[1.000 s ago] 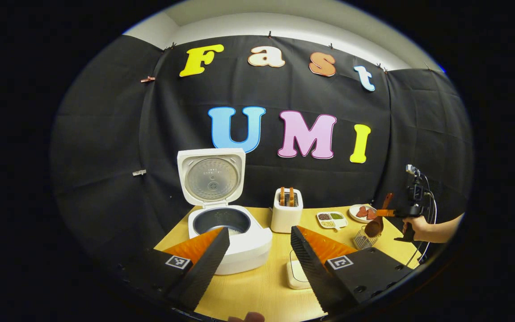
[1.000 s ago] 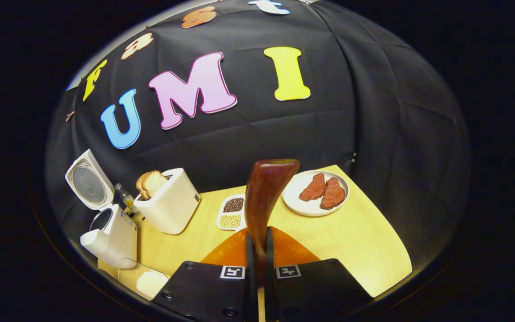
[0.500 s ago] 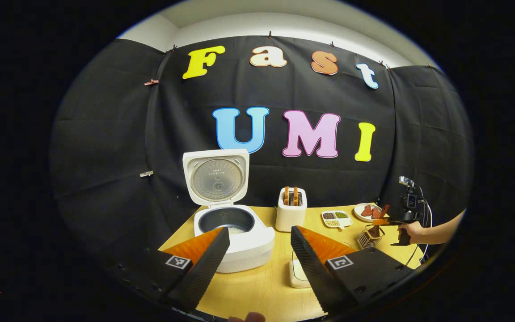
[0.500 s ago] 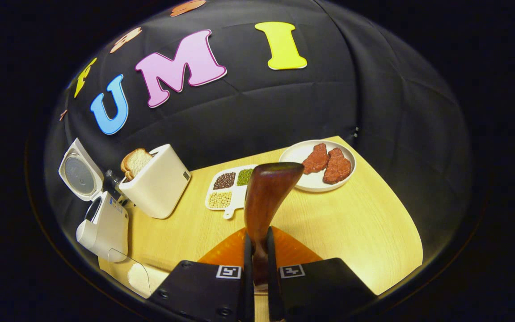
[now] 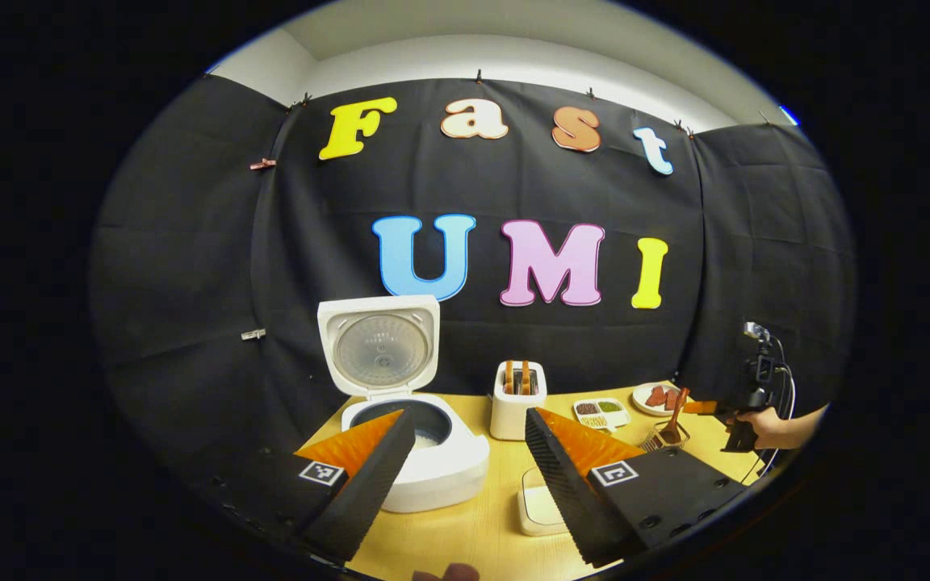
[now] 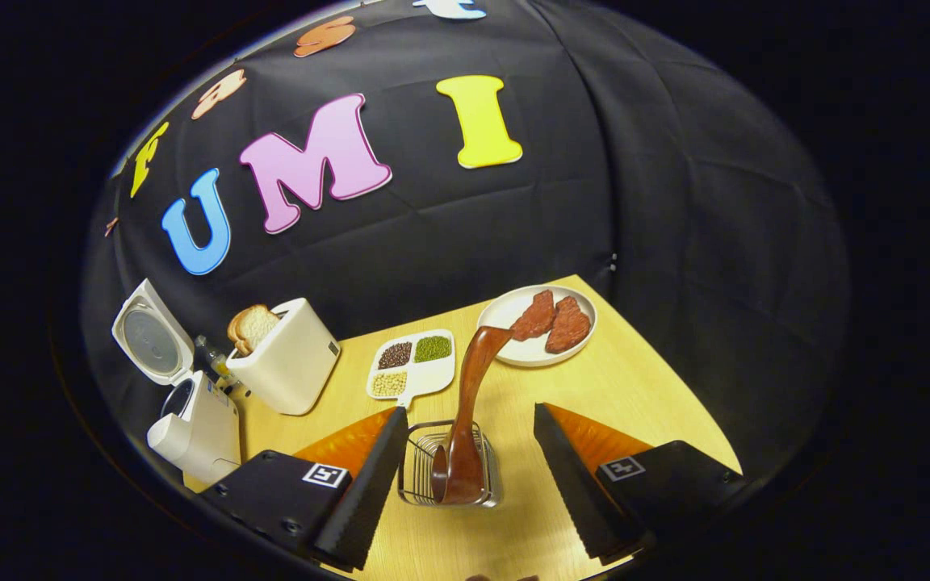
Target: Close the left gripper, press the button to open the rice cooker; take a wooden spoon from the chopstick holder with the right hand, scoop a spoonful of rice and pour it into the rice cooker, then put the wooden spoon back into the chopstick holder.
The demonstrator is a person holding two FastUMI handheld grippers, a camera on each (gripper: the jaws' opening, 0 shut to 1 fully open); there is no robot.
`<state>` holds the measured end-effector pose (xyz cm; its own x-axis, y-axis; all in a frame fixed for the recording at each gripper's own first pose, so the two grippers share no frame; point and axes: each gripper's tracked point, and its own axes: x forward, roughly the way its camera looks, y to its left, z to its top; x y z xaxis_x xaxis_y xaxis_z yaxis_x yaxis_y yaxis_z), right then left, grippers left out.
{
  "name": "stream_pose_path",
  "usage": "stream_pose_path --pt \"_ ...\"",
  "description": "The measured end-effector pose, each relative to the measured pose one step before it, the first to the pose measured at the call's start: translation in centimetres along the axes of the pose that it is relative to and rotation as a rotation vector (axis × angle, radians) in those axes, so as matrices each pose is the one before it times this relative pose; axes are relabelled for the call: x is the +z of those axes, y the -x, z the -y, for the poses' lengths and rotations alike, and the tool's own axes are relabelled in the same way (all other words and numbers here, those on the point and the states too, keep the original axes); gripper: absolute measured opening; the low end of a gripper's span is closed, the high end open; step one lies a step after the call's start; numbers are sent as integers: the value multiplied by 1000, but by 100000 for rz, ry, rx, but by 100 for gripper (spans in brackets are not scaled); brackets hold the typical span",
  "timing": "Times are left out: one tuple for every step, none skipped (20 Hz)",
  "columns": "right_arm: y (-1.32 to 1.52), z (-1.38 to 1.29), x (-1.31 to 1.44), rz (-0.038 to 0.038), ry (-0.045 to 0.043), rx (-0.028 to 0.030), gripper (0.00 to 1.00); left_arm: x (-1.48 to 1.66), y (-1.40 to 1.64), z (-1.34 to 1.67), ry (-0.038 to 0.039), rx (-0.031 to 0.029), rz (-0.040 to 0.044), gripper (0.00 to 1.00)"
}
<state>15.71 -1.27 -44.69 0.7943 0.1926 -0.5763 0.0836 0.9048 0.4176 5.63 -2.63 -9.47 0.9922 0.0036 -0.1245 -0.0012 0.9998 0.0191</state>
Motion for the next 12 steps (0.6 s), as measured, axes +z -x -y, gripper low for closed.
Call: stream_pose_path --pt "1564 -74 415 2287 2571 -281 98 1072 -730 -320 -76 -100 2015 95" --pt "1557 -268 709 2760 2364 -50 99 1064 -899 -557 -609 361 2248 95" --pt "1576 -381 892 3226 2098 97 98 1285 -1041 -634 -834 674 2230 95" --pt "1431 -561 721 2007 1519 940 99 1331 -1129 -746 -1046 859 2433 95" --pt "1569 -789 493 1473 1254 1381 98 1433 -1302 -884 -1225 1095 2715 95" --pt "1266 -705 599 1659 1321 1205 98 1180 -1360 -864 -1353 1124 2700 95" --pt "1298 -546 574 1314 813 578 98 1177 -1481 -900 -1078 1435 2311 95" --pt "1140 -633 592 1248 61 1329 98 1135 -1423 -1000 -157 1564 2589 95" --pt "984 -384 756 1592 -13 624 98 1119 -1556 -975 618 1361 2108 95" --pt "732 -381 490 926 419 681 98 655 -1572 -868 925 1628 1033 97" --pt "736 -335 336 901 330 314 98 522 -1480 -934 1230 2164 518 95" --pt "697 -356 265 421 954 328 98 341 -1578 -866 1460 1882 227 95"
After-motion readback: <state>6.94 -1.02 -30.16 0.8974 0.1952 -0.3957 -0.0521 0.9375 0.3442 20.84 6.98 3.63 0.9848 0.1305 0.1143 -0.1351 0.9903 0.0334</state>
